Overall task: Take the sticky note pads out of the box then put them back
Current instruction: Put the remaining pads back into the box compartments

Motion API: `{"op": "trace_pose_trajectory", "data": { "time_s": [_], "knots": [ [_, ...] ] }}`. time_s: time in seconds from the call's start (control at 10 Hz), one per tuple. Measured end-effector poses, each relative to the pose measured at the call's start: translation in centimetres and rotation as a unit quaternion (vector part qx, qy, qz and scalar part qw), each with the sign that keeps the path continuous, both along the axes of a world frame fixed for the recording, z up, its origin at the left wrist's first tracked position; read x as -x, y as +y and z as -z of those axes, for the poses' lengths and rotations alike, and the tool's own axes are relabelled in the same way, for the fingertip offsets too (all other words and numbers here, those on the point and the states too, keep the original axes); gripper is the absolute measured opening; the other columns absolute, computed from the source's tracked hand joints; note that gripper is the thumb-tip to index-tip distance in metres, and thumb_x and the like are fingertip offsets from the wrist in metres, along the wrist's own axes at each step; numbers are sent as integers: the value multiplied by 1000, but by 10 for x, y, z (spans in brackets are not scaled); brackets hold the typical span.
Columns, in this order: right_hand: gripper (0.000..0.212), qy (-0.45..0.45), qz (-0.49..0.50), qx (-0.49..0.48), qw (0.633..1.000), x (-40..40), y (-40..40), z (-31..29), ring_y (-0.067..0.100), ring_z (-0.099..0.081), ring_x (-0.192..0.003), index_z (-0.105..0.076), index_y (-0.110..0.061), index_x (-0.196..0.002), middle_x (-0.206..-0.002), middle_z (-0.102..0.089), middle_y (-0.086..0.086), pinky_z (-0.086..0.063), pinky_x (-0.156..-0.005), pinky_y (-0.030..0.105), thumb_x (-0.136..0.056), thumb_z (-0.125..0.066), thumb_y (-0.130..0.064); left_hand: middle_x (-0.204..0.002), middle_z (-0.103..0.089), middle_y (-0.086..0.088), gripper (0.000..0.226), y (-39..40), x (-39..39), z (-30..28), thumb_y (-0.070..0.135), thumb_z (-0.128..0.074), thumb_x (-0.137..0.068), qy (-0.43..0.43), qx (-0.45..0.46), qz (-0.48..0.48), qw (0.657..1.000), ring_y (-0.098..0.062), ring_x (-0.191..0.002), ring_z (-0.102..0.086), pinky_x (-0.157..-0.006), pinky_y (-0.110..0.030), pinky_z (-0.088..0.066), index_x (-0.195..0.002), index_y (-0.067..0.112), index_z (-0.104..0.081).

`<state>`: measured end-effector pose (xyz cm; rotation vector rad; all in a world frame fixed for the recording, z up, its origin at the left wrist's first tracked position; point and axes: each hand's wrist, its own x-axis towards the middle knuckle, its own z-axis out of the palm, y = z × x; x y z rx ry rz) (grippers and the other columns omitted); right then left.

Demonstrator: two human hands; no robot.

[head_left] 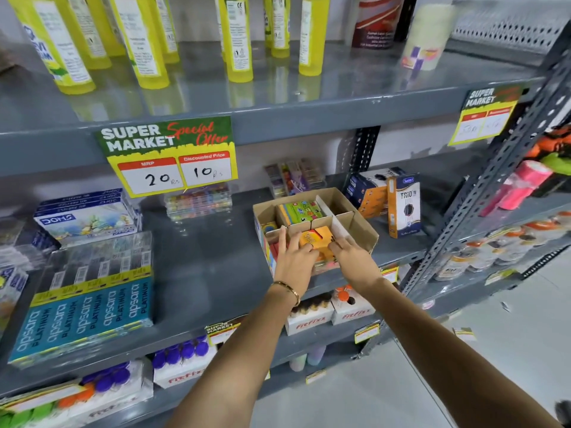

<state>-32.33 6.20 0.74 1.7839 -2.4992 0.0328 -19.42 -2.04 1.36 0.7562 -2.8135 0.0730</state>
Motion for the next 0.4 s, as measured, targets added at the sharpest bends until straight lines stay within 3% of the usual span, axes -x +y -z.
{"op": "trace_pose_trajectory", "data": {
  "time_s": [0.2, 0.3, 0.4],
  "knots": [
    [59, 16, 4, -6, 1000, -4, -2, -4, 28, -37, -133, -44, -7, -130, -144, -39, 13, -51, -94, 34, -77, -62, 11, -99, -71, 0, 15, 3, 2, -3, 11, -58, -82, -14, 3, 4, 1000, -32, -124, -37, -109, -53, 14, -91, 19, -67],
    [46, 17, 26, 26, 999, -13, 1, -10, 28, -43, -130, -47, -7, -128, -139, -48, 13, -51, -94, 36, -84, -56, 5, -115, -65, -1, 24, 4, -5, -5, 15, -60, -82, -11, 13, 23, 1000, -31, -131, -31, -110, -50, 15, -105, 17, -62],
    [34, 31, 0, 162, 986, -33, 7, -28, 35, -61, -106, -62, -1, -112, -114, -66, 19, -55, -82, 41, -79, -62, 7, -124, -60, -6, 37, 8, -21, -13, 21, -64, -81, 81, 16, 28, 996, -31, -131, -35, -113, -47, 2, -116, 10, -55]
  ]
}}
